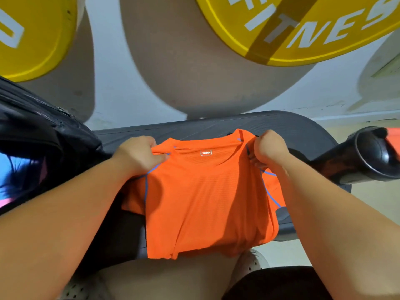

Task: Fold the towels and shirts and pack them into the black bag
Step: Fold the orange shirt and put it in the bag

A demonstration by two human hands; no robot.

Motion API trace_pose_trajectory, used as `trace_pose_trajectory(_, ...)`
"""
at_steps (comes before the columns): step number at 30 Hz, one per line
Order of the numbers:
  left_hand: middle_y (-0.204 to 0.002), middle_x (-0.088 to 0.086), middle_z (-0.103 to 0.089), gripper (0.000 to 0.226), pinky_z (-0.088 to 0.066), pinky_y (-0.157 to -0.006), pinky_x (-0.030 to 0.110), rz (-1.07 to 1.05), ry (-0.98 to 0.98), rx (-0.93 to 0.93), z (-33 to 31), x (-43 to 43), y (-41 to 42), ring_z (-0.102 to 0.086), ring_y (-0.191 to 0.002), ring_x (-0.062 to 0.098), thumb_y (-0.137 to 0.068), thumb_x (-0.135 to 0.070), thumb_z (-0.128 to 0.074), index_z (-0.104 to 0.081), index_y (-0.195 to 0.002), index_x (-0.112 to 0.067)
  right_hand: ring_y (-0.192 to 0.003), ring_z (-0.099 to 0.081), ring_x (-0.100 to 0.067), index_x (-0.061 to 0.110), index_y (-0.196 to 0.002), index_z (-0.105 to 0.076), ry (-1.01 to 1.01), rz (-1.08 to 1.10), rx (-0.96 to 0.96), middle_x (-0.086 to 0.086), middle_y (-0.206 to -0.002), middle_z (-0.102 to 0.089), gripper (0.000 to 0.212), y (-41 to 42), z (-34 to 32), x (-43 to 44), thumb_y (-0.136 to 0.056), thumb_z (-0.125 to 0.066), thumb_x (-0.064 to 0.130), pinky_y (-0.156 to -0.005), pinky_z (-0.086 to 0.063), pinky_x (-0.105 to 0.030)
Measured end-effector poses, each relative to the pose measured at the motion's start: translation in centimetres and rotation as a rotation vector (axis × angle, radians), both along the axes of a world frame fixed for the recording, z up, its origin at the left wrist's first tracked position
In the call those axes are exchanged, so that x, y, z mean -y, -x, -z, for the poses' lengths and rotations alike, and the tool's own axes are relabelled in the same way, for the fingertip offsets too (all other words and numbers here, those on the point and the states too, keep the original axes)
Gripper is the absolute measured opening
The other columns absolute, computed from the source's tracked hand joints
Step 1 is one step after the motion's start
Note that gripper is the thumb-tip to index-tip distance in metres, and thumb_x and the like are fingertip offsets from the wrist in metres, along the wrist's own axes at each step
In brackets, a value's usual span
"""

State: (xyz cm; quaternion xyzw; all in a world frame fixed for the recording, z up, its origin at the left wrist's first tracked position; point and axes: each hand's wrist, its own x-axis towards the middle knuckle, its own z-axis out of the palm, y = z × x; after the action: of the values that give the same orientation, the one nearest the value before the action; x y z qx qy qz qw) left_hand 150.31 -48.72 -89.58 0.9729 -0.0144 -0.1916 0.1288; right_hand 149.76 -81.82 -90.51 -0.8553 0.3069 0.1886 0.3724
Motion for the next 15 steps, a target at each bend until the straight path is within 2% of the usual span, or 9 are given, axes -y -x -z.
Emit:
trace_pose_trajectory(2,-0.075,-0.003,-0.054,0.043,-0.04,-0.071,0.033,0.09,-0.083,0.028,0.0,-0.3,-1.3,-0.06,-0.091,0.03,-0.089,-0.059,-0.056,-0.053,-0.072,-0.02,-0.05,-0.069,-0.035,-0.004,-0.092,-0.068,-0.023,-0.021,-0.021,-0.023,-0.063,-0.069,0.027,-0.7,-0.2,-0.2,-0.075,-0.049,0.006,-0.057,-0.061,-0.053)
trace_pose_trajectory(5,-0.089,0.007,-0.064,0.044,-0.042,-0.073,0.034,0.089,-0.133,0.097,0.2,-0.3,-3.3,-0.059,-0.091,0.032,-0.094,-0.056,-0.05,-0.05,-0.071,-0.019,-0.055,-0.07,-0.036,-0.006,-0.09,-0.065,0.08,-0.109,0.007,-0.022,-0.069,-0.071,0.028,-2.7,0.1,0.0,-0.074,-0.043,0.0,-0.058,-0.061,-0.05)
trace_pose_trajectory(7,-0.099,0.013,-0.067,0.041,-0.044,-0.075,0.037,0.112,-0.16,0.177,0.5,-0.1,-4.5,-0.061,-0.095,0.036,-0.097,-0.053,-0.047,-0.047,-0.073,-0.02,-0.073,-0.07,-0.037,-0.006,-0.095,-0.059,0.193,-0.164,0.047,-0.022,-0.084,-0.071,0.023,-4.1,0.0,0.0,-0.079,-0.043,0.002,-0.067,-0.059,-0.04)
trace_pose_trajectory(9,-0.102,0.018,-0.067,0.036,-0.046,-0.077,0.04,0.166,-0.189,0.265,0.8,0.2,-5.7,-0.063,-0.098,0.04,-0.1,-0.047,-0.045,-0.054,-0.08,-0.019,-0.097,-0.063,-0.043,-0.004,-0.106,-0.052,0.298,-0.199,0.125,-0.026,-0.105,-0.064,0.02,-5.4,-0.8,-0.1,-0.091,-0.045,0.008,-0.074,-0.046,-0.036)
trace_pose_trajectory(11,-0.104,0.02,-0.067,0.034,-0.049,-0.079,0.043,0.215,-0.245,0.348,1.2,0.4,-7.0,-0.064,-0.099,0.041,-0.101,-0.041,-0.045,-0.062,-0.094,-0.012,-0.112,-0.057,-0.046,-0.004,-0.115,-0.048,0.368,-0.218,0.178,-0.031,-0.12,-0.059,0.025,-6.7,-1.3,-0.3,-0.095,-0.046,0.011,-0.083,-0.044,-0.042)
trace_pose_trajectory(13,-0.104,0.022,-0.067,0.033,-0.05,-0.078,0.044,0.236,-0.287,0.413,1.4,0.6,-8.4,-0.065,-0.099,0.042,-0.101,-0.037,-0.047,-0.063,-0.102,-0.009,-0.114,-0.055,-0.048,-0.003,-0.119,-0.046,0.408,-0.242,0.218,-0.032,-0.123,-0.057,0.028,-7.8,-1.7,-0.4,-0.097,-0.048,0.012,-0.089,-0.045,-0.046)
trace_pose_trajectory(15,-0.103,0.023,-0.065,0.03,-0.05,-0.076,0.045,0.223,-0.3,0.459,1.5,0.6,-9.4,-0.064,-0.096,0.045,-0.1,-0.035,-0.05,-0.062,-0.104,-0.008,-0.111,-0.056,-0.049,-0.001,-0.119,-0.047,0.442,-0.269,0.234,-0.031,-0.121,-0.059,0.028,-8.5,-1.7,-0.5,-0.095,-0.05,0.013,-0.088,-0.046,-0.047)
